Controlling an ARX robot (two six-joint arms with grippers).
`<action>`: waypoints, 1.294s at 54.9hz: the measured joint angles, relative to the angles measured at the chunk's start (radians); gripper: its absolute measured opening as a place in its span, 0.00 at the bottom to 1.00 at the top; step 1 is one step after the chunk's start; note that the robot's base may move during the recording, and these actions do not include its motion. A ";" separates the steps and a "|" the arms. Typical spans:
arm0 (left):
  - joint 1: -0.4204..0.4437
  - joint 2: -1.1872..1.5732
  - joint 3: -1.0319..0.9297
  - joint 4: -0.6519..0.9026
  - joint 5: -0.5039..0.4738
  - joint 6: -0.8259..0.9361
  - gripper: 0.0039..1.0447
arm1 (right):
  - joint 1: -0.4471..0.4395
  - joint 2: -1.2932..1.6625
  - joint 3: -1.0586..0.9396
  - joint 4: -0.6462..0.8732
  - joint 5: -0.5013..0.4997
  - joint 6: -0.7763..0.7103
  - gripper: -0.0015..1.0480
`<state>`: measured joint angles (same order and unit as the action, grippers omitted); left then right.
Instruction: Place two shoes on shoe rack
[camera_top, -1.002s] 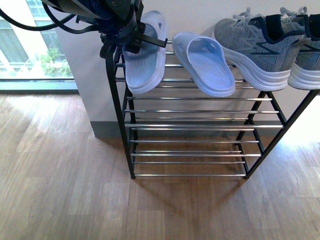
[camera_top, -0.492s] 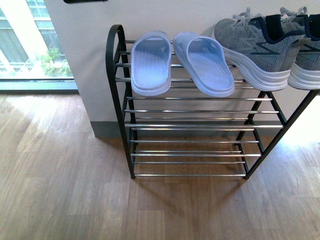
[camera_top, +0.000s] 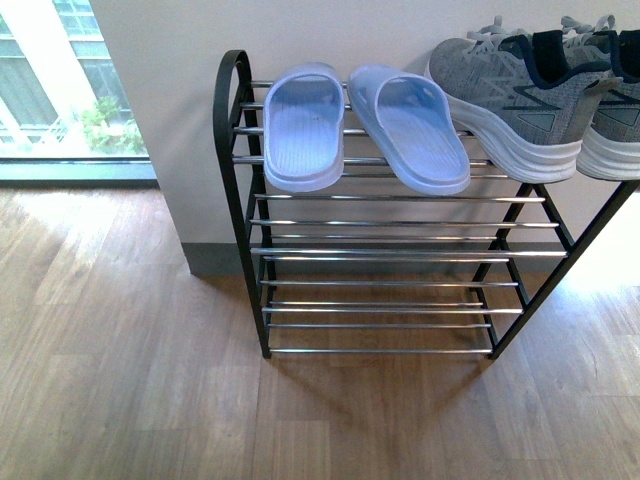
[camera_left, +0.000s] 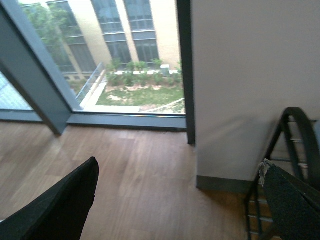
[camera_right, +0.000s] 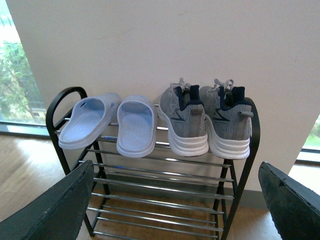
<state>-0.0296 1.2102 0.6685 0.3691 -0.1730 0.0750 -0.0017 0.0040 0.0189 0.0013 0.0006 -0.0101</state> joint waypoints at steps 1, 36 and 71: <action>0.011 -0.014 -0.027 0.057 0.046 -0.013 0.84 | 0.000 0.000 0.000 0.000 0.000 0.000 0.91; 0.027 -0.409 -0.533 0.291 0.173 -0.072 0.01 | 0.000 0.000 0.000 0.000 0.000 0.000 0.91; 0.027 -0.719 -0.655 0.113 0.173 -0.072 0.01 | 0.000 0.000 0.000 0.000 0.000 0.000 0.91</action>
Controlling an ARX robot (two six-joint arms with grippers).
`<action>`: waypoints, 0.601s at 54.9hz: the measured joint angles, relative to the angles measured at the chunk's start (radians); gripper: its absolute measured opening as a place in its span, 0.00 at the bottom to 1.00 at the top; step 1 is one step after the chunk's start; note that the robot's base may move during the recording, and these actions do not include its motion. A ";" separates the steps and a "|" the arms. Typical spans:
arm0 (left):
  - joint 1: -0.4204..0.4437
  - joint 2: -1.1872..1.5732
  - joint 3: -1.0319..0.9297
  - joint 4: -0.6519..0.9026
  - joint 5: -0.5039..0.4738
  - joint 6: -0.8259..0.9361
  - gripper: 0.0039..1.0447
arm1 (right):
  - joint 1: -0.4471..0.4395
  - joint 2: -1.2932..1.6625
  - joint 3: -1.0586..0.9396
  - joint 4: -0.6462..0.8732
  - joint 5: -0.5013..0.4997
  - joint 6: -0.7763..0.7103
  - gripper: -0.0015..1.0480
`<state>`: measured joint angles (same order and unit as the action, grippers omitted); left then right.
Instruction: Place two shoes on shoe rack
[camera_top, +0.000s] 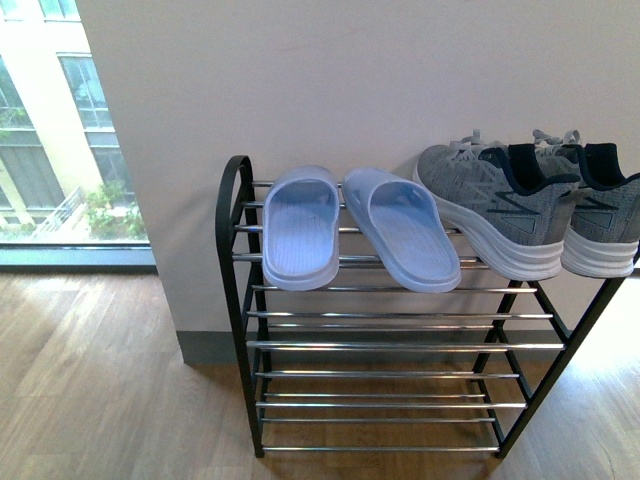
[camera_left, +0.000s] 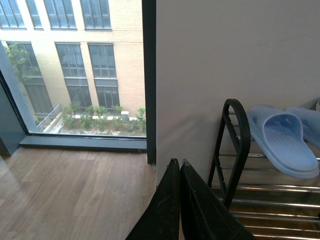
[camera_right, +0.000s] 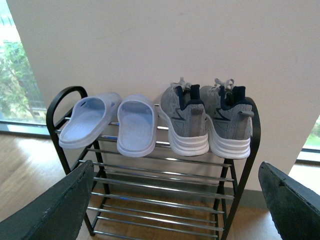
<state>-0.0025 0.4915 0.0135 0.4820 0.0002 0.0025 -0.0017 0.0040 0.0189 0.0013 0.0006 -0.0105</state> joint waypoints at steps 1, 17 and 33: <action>0.000 -0.006 0.000 -0.005 0.000 0.000 0.01 | 0.000 0.000 0.000 0.000 0.000 0.000 0.91; 0.000 -0.149 0.000 -0.139 0.000 0.000 0.01 | 0.000 0.000 0.000 0.000 0.000 0.000 0.91; 0.000 -0.266 0.000 -0.254 0.000 0.000 0.01 | 0.000 0.000 0.000 0.000 0.000 0.000 0.91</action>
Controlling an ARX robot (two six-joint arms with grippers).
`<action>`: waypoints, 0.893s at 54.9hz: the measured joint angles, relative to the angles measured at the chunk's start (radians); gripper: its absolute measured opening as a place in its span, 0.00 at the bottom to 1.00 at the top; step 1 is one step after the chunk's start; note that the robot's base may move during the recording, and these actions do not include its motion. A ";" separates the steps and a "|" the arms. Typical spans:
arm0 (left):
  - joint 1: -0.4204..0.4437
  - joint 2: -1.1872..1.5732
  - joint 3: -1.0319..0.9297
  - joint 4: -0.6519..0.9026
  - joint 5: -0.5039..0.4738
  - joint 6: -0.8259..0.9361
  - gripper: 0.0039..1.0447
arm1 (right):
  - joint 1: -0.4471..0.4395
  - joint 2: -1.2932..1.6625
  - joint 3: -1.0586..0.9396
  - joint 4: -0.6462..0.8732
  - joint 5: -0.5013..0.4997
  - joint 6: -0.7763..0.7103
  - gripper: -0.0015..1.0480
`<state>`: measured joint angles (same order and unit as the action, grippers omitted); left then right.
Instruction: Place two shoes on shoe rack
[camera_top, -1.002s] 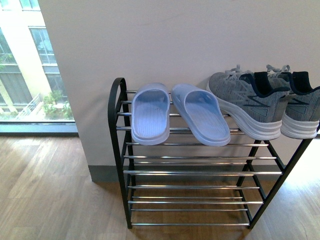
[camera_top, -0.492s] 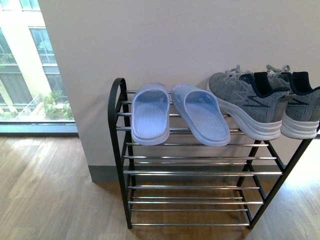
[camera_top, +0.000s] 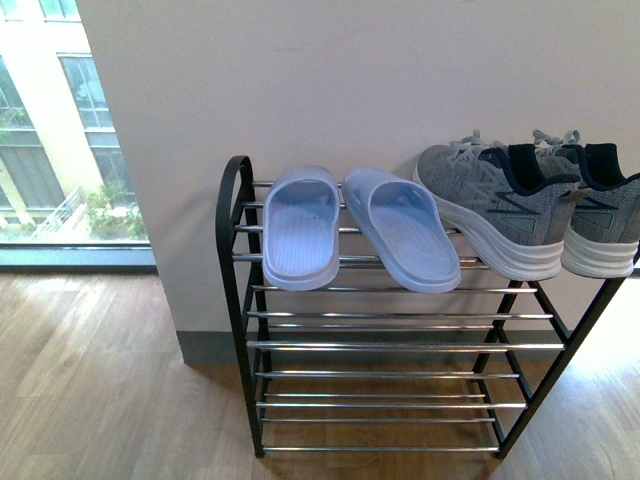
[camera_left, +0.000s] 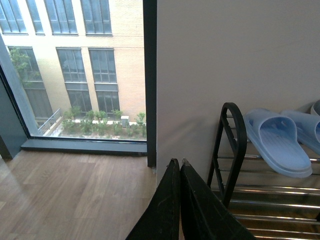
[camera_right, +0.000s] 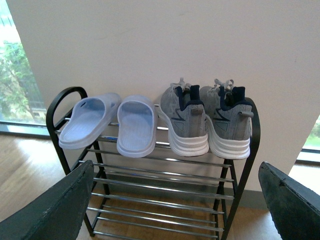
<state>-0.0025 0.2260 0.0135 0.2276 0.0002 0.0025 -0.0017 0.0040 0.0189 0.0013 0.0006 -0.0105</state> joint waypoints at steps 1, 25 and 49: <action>0.000 -0.008 0.000 -0.008 0.000 0.000 0.01 | 0.000 0.000 0.000 0.000 0.000 0.000 0.91; 0.001 -0.209 0.000 -0.228 0.000 0.000 0.01 | 0.000 0.000 0.000 0.000 0.000 0.000 0.91; 0.001 -0.210 0.000 -0.228 0.000 0.000 0.66 | 0.000 0.000 0.000 0.000 0.000 0.000 0.91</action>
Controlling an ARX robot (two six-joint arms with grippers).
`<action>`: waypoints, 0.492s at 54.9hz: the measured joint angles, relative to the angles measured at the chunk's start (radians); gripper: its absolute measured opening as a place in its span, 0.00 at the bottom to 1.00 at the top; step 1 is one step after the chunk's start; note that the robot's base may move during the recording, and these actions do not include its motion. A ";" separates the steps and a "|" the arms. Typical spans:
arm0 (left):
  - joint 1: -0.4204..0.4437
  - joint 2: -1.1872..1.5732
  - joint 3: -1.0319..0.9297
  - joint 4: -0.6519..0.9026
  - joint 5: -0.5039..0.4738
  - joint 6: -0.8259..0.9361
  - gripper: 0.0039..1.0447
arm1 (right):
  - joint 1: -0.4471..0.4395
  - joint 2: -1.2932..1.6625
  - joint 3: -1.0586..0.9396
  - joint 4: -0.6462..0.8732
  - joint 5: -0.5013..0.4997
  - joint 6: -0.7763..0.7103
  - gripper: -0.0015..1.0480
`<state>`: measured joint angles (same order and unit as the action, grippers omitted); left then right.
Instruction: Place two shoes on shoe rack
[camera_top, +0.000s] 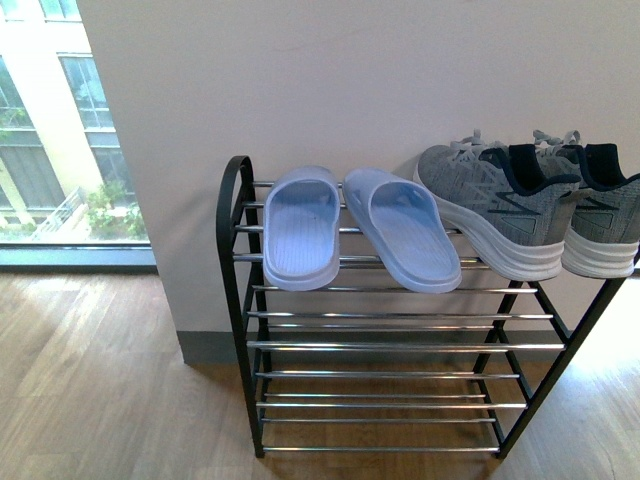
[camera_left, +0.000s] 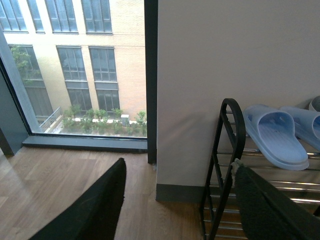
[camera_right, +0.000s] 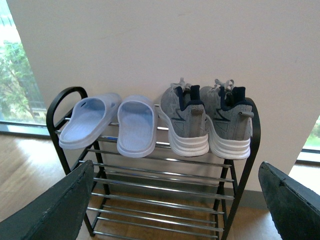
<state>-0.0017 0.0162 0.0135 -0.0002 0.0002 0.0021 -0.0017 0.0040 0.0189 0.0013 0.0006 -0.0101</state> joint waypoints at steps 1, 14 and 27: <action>0.000 0.000 0.000 0.000 0.000 0.000 0.67 | 0.000 0.000 0.000 0.000 0.000 0.000 0.91; 0.000 0.000 0.000 0.000 0.000 0.000 0.91 | 0.000 0.000 0.000 0.000 0.000 0.000 0.91; 0.000 0.000 0.000 0.000 0.000 0.000 0.91 | 0.000 0.000 0.000 0.000 0.000 0.000 0.91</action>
<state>-0.0017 0.0162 0.0135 -0.0002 0.0002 0.0025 -0.0017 0.0044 0.0189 0.0013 0.0006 -0.0101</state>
